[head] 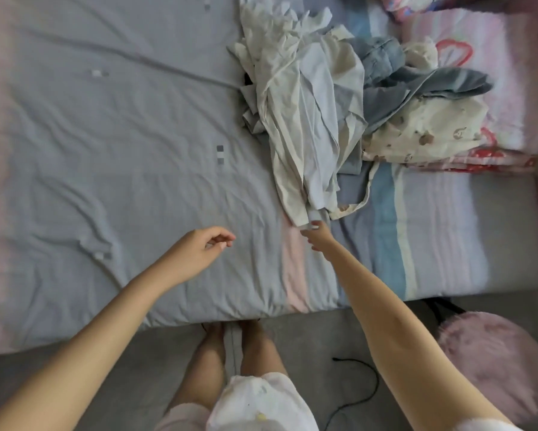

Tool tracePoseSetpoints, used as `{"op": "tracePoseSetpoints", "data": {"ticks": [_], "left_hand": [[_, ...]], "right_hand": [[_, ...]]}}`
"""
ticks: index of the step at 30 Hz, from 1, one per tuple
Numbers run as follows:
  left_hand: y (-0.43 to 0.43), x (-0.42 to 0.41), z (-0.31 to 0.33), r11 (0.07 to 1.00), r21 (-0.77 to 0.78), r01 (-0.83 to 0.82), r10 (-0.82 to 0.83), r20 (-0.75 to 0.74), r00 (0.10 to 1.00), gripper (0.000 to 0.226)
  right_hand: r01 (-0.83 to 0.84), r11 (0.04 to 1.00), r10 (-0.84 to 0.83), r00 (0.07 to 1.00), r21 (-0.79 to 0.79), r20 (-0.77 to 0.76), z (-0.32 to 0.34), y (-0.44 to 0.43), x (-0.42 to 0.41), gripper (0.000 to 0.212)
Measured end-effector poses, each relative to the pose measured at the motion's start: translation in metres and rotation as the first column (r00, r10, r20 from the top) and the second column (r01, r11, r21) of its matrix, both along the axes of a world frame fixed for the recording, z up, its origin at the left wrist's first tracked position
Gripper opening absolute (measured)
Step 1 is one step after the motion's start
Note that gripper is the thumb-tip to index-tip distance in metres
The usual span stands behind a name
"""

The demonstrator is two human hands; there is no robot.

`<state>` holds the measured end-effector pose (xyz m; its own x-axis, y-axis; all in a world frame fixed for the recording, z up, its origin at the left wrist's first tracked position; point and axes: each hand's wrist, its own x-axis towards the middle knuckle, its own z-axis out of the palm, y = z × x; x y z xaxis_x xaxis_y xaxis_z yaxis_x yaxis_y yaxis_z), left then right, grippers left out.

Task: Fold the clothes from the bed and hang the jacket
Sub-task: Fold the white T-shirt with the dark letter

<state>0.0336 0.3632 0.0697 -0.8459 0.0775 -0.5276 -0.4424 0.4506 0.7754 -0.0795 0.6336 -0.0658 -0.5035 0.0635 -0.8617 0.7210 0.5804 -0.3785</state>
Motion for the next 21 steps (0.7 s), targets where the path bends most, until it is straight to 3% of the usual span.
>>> {"op": "tracePoseSetpoints", "data": {"ticks": [4, 9, 12, 14, 16, 19, 21], "left_hand": [[0.017, -0.005, -0.044, 0.999, 0.041, -0.02, 0.018, 0.048, 0.999, 0.033], [0.023, 0.002, -0.074, 1.0, 0.017, 0.025, -0.027, 0.112, 0.993, 0.023], [0.018, 0.005, -0.077, 0.999, -0.016, 0.038, -0.035, 0.114, 0.993, 0.023], [0.015, 0.006, -0.072, 0.999, -0.017, 0.032, -0.03, 0.122, 0.992, 0.023], [0.014, 0.009, -0.068, 0.999, -0.028, 0.028, -0.024, 0.122, 0.992, 0.024], [0.011, 0.005, -0.045, 0.998, -0.033, -0.052, 0.054, 0.086, 0.995, 0.029], [0.012, -0.002, -0.017, 0.965, 0.071, -0.251, 0.243, 0.104, 0.964, 0.033]], "right_hand": [[-0.02, 1.0, 0.021, 0.996, 0.016, -0.082, -0.058, -0.015, -0.028, 0.061], [-0.097, 0.995, 0.097, 0.994, -0.001, -0.049, -0.096, -0.031, -0.031, 0.029], [-0.08, 0.994, 0.091, 0.984, 0.077, -0.15, -0.093, -0.047, -0.015, 0.025], [-0.154, 0.988, 0.157, 0.975, 0.029, -0.156, -0.072, -0.066, 0.0, 0.029], [-0.289, 0.947, 0.262, 0.947, -0.137, -0.187, -0.043, -0.09, 0.016, 0.033], [-0.489, 0.823, 0.378, 0.852, -0.291, -0.363, 0.033, -0.127, 0.02, 0.041], [-0.648, 0.686, 0.479, 0.745, -0.333, -0.463, 0.092, -0.143, 0.019, 0.041]]}}
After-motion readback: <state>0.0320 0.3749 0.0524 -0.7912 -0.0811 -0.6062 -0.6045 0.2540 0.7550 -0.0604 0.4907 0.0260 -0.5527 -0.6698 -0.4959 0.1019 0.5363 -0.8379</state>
